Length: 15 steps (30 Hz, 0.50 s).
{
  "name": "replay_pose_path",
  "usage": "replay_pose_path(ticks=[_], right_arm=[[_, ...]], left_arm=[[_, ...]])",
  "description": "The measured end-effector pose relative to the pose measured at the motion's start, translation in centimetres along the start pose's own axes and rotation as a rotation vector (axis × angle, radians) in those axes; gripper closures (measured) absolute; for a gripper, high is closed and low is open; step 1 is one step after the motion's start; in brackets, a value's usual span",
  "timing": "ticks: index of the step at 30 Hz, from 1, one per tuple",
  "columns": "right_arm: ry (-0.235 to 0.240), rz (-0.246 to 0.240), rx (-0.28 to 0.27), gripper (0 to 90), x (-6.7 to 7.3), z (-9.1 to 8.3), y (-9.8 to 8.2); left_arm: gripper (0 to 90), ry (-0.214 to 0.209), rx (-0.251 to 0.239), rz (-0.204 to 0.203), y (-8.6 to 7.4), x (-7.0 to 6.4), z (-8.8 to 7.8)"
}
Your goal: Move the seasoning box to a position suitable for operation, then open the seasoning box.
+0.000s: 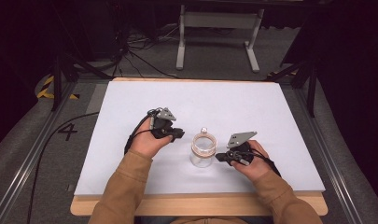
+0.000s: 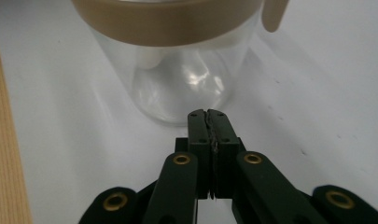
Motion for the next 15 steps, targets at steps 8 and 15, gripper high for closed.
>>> replay_pose_path(ticks=[8,15], right_arm=[[-0.028,0.051,-0.035,90.0,-0.9,-1.7,-0.7],[-0.028,0.071,-0.049,90.0,-0.4,-2.5,-1.2]], left_arm=[[86.4,-0.047,-0.133,0.012,2.6,-0.7,-0.4],[89.1,-0.082,-0.185,0.039,4.0,-1.1,0.3]])
Point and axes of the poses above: each handheld gripper's, and its own axes: z roughly forward along the jaws, y roughly out of its top, x roughly to its left, the point moved 9 cm from there along z, roughly forward along the jaws, and after that the axes turned 8 degrees about -y, right-handed, at the moved point
